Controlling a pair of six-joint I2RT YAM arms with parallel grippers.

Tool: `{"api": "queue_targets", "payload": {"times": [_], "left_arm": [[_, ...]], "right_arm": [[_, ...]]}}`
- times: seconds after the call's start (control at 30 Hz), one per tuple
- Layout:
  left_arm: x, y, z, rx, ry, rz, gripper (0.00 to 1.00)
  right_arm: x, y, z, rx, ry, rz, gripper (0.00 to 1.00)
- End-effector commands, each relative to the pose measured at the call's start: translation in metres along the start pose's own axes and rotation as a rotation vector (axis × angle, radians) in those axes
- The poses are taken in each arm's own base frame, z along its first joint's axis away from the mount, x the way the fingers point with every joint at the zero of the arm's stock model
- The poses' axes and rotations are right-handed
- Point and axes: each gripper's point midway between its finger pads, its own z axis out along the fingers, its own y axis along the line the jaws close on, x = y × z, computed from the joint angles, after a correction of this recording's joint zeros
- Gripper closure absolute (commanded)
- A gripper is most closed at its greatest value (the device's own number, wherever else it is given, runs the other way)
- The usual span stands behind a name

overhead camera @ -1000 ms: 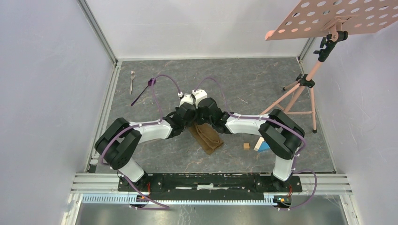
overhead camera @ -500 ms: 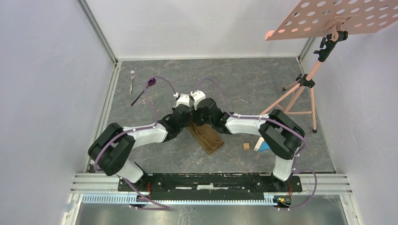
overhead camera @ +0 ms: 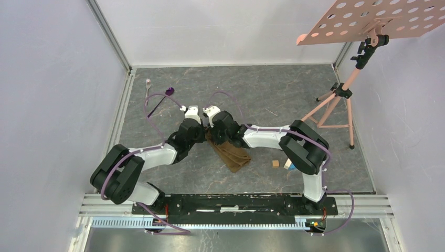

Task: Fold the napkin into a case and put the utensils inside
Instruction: Pick up the top corner of the smaller rectangle folded napkin from the center of the board, then insert the folded napkin into the top corner of the smaller rectangle folded napkin.

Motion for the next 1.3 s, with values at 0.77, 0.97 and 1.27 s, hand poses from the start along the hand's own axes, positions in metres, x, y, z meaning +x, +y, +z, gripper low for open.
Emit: {"api": "queue_targets", "payload": {"times": [0.77, 0.97, 1.27], "left_arm": [[-0.023, -0.010, -0.006, 0.075, -0.082, -0.099, 0.98], [-0.020, -0.005, -0.007, 0.066, -0.073, -0.113, 0.98], [-0.016, -0.005, -0.006, 0.070, -0.062, -0.116, 0.98]], "right_arm": [[-0.006, 0.007, -0.001, -0.053, -0.097, -0.028, 0.86], [-0.006, 0.004, -0.008, -0.057, -0.130, -0.075, 0.77], [-0.020, 0.004, -0.010, -0.055, -0.166, -0.114, 0.65]]}}
